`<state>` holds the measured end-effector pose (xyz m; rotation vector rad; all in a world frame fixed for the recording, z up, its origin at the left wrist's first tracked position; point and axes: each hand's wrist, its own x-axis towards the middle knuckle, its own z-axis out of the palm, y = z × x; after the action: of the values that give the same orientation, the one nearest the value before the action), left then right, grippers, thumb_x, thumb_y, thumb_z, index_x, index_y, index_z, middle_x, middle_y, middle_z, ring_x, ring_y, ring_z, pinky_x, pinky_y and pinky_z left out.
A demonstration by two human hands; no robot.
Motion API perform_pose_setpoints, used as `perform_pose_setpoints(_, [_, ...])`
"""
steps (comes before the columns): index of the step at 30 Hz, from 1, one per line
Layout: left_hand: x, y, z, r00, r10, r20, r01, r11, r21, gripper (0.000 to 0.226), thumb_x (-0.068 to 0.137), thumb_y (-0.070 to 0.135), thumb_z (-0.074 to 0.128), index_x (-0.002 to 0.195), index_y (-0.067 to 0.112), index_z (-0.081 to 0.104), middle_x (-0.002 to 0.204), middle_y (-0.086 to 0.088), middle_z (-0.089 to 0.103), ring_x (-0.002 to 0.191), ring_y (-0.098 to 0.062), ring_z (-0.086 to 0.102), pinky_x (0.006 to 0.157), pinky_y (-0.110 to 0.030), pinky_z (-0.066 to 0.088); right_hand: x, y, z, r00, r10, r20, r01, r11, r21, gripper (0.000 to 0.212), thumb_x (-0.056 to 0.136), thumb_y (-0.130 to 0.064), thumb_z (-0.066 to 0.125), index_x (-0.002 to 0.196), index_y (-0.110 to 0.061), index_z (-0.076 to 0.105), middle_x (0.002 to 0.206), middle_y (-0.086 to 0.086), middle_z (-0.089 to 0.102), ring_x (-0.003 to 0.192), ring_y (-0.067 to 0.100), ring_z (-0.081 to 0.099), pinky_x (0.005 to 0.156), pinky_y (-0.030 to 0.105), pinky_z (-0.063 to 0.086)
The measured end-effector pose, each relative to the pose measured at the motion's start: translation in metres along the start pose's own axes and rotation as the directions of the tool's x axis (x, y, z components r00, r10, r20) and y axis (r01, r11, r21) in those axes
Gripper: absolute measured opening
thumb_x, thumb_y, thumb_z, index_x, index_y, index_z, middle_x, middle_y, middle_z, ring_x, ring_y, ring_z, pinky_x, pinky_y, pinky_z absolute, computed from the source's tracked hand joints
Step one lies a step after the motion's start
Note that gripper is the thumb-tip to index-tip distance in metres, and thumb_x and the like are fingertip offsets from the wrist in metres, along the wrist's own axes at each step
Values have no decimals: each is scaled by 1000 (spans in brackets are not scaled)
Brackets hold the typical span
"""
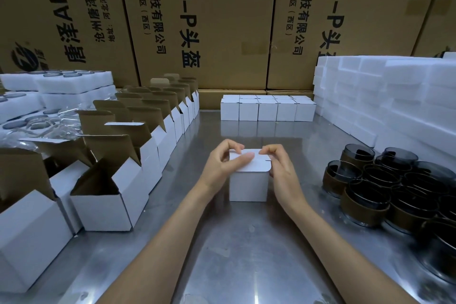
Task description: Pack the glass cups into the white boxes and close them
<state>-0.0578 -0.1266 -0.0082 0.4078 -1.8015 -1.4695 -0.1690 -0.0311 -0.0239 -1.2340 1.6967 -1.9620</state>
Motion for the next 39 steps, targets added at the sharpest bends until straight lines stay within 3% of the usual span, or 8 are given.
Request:
perform_pose_setpoints(3, [-3, 1, -1, 995, -34, 90, 21, 990, 137, 39, 61, 34, 77, 94, 19, 62, 117, 2, 52, 96, -1, 53, 75, -10, 42, -2, 4, -1, 1000, 3, -11, -3, 999, -34, 29, 102, -14, 34, 88, -27, 55, 103, -1, 57, 107, 24, 53, 95, 46, 42])
perform_pose_setpoints(8, [-4, 3, -7, 993, -3, 119, -25, 972, 235, 42, 66, 21, 88, 102, 29, 68, 118, 8, 53, 101, 8, 53, 83, -8, 43, -5, 0, 1, 999, 24, 32, -24, 1000, 8, 28, 87, -49, 34, 91, -28, 53, 91, -26, 61, 93, 1, 55, 84, 28, 45])
perform_pose_setpoints(17, [-1, 5, -3, 992, 125, -30, -118, 979, 169, 24, 65, 34, 86, 86, 28, 77, 97, 14, 72, 99, 0, 64, 82, -14, 49, -6, -2, 1, 998, -19, 61, 21, 999, -25, 32, 88, -63, 42, 98, -34, 51, 92, -26, 58, 89, -7, 55, 71, 6, 39])
perform_pose_setpoints(25, [-1, 2, -3, 996, 90, 2, -89, 991, 95, 21, 69, 19, 84, 88, 26, 77, 106, 8, 69, 103, -3, 63, 89, -24, 52, -4, -1, 3, 998, -25, 61, 25, 1000, 6, 24, 84, -51, 41, 96, -33, 51, 89, -29, 58, 86, -11, 54, 69, 7, 40])
perform_pose_setpoints(30, [-1, 4, -6, 998, 42, 54, -46, 997, 68, 21, 81, 32, 69, 94, 18, 78, 110, 10, 67, 106, 2, 59, 87, -13, 43, -4, 3, 2, 997, -11, 81, 9, 1000, 25, 15, 87, -39, 46, 97, -30, 52, 104, -10, 59, 100, 8, 55, 81, 21, 42])
perform_pose_setpoints(33, [2, 4, -5, 1000, -24, 15, 24, 1000, 0, 37, 82, 48, 54, 97, 22, 77, 109, 15, 69, 111, -1, 58, 99, -21, 40, -6, 1, 0, 998, -49, 30, 50, 998, -39, 18, 86, -40, 44, 97, -30, 54, 108, -5, 56, 101, 0, 51, 84, 13, 37])
perform_pose_setpoints(35, [3, 3, -5, 999, -19, -42, 17, 999, -38, 30, 88, 43, 56, 101, 22, 74, 112, 11, 68, 115, -6, 57, 104, -27, 39, -7, -3, -2, 986, -156, -62, 146, 979, -141, 18, 86, -41, 45, 97, -33, 57, 112, -5, 54, 106, -5, 48, 88, 9, 35])
perform_pose_setpoints(39, [2, 5, -3, 968, 141, -207, -139, 990, 23, 17, 76, 28, 61, 68, 20, 74, 91, 6, 68, 91, 5, 60, 77, -7, 41, -9, -7, -6, 926, -360, -112, 295, 877, -380, 5, 83, -32, 56, 82, -32, 61, 106, -16, 50, 109, 4, 49, 85, 3, 31])
